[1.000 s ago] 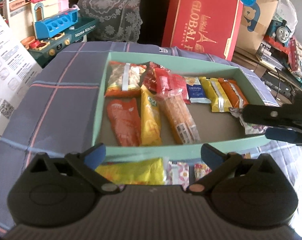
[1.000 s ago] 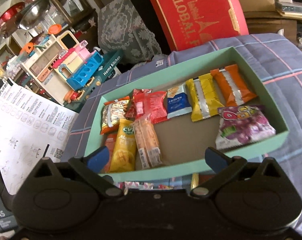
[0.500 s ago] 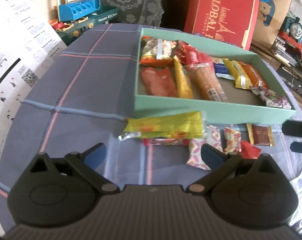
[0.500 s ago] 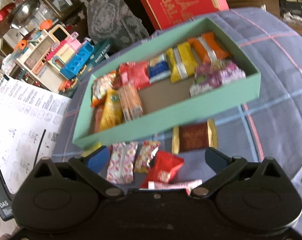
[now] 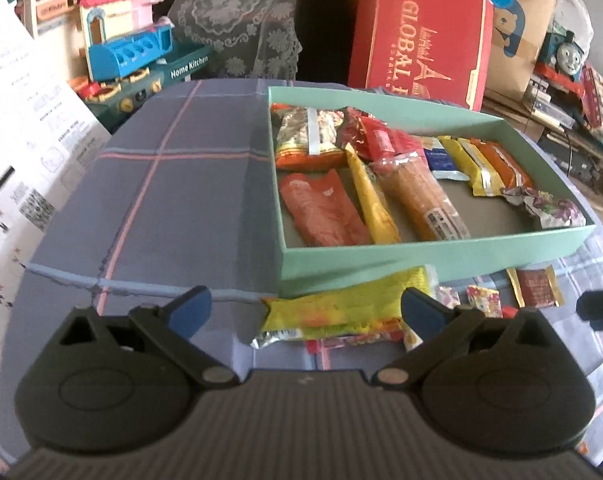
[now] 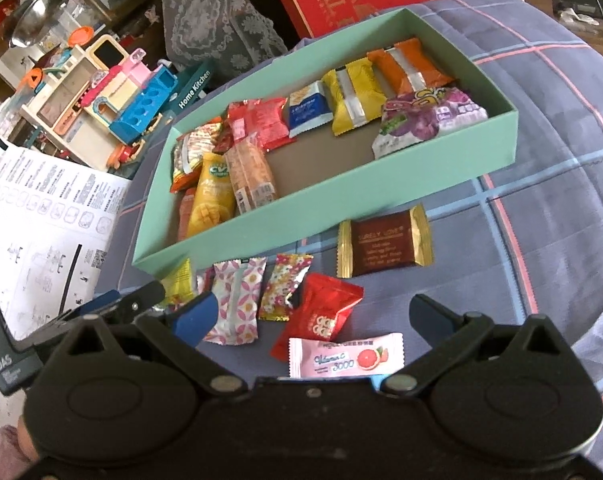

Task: Organize snacks
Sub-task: 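Move both grippers back over the remaining snacks beside the tray, then grasp the yellow-green bar with the left gripper while the right reaches the red candy packet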

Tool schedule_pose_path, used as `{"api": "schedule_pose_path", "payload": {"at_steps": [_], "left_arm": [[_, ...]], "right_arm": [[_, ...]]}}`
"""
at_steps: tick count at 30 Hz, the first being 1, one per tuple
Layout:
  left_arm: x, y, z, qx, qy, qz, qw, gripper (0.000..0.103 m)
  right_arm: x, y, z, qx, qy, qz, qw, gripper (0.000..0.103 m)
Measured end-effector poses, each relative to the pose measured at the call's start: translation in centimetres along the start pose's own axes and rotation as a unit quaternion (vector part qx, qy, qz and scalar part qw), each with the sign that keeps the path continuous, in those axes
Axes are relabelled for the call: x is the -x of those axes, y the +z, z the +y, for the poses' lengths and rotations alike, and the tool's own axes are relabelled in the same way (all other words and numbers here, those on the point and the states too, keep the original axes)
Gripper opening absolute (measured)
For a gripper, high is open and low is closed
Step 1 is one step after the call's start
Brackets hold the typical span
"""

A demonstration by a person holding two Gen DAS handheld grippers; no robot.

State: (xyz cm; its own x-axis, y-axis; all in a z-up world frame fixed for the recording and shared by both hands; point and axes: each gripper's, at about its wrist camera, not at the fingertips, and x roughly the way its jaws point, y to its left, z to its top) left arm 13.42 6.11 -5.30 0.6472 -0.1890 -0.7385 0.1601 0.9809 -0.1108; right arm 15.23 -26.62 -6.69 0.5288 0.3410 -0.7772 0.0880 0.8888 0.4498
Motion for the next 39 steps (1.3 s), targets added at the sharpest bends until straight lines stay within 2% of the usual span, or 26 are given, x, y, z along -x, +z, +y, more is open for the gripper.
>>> {"api": "schedule_pose_path", "payload": {"at_steps": [3, 7, 9, 11, 12, 14, 19, 21, 24, 26, 28, 32, 36, 37, 38, 39], "left_arm": [[-1.1, 0.2, 0.4, 0.006, -0.027, 0.012, 0.9995, 0.103], [-2.8, -0.1, -0.1, -0.013, -0.053, 0.035, 0.9979, 0.103], [-3.3, -0.5, -0.2, -0.016, -0.061, 0.046, 0.997, 0.096], [-3.6, -0.9, -0.2, -0.018, -0.069, 0.055, 0.9959, 0.083], [-3.4, -1.2, -0.3, -0.023, -0.07, 0.05, 0.996, 0.08], [-3.0, -1.7, -0.5, -0.033, -0.075, 0.049, 0.9954, 0.066], [-1.6, -3.0, -1.3, -0.043, -0.128, 0.069, 0.9884, 0.054], [-1.0, -3.3, -1.5, -0.042, -0.132, 0.065, 0.9883, 0.053], [-0.1, -2.9, -0.8, -0.031, -0.115, 0.036, 0.9923, 0.053], [0.1, -2.4, -0.4, -0.032, -0.096, 0.02, 0.9946, 0.058], [-0.4, -1.9, -0.4, -0.036, -0.09, 0.022, 0.9951, 0.059], [-1.1, -1.8, -1.6, -0.072, -0.111, 0.028, 0.9908, 0.066], [-1.1, -3.0, -3.6, -0.122, -0.127, 0.033, 0.9839, 0.064], [-1.1, -3.3, -4.1, -0.137, -0.13, 0.034, 0.9815, 0.056], [-1.0, -3.7, -4.4, -0.149, -0.132, 0.033, 0.9795, 0.035], [-1.1, -4.0, -4.8, -0.161, -0.134, 0.037, 0.9771, 0.03]], "right_arm": [[-0.8, 0.1, 0.6, 0.005, -0.004, 0.01, 1.0, 0.103], [-2.0, 0.2, 1.5, 0.009, -0.007, 0.023, 1.0, 0.103], [-2.4, 0.2, 1.9, 0.012, -0.008, 0.026, 1.0, 0.103], [-2.8, 0.3, 2.1, 0.013, -0.009, 0.029, 0.999, 0.103], [-3.0, 0.4, 2.2, 0.011, -0.008, 0.032, 0.999, 0.103], [-3.6, 0.6, 2.4, 0.002, -0.003, 0.039, 0.999, 0.103], [-4.9, 0.9, 3.2, -0.006, 0.007, 0.051, 0.999, 0.103], [-5.4, 1.0, 3.5, -0.006, 0.004, 0.053, 0.999, 0.103], [-5.8, 1.2, 3.5, -0.01, 0.001, 0.055, 0.998, 0.103], [-5.7, 1.3, 3.4, -0.013, -0.001, 0.053, 0.999, 0.103], [-5.7, 1.4, 3.2, -0.016, -0.005, 0.049, 0.999, 0.103], [-5.4, 1.7, 3.0, -0.021, -0.012, 0.038, 0.999, 0.103], [-5.1, 2.0, 2.9, -0.021, -0.016, 0.027, 0.999, 0.103], [-5.1, 2.0, 3.0, -0.02, -0.017, 0.025, 0.999, 0.103], [-5.2, 2.0, 3.0, -0.02, -0.017, 0.024, 0.999, 0.103], [-5.3, 2.0, 3.1, -0.019, -0.017, 0.023, 0.999, 0.103]]}}
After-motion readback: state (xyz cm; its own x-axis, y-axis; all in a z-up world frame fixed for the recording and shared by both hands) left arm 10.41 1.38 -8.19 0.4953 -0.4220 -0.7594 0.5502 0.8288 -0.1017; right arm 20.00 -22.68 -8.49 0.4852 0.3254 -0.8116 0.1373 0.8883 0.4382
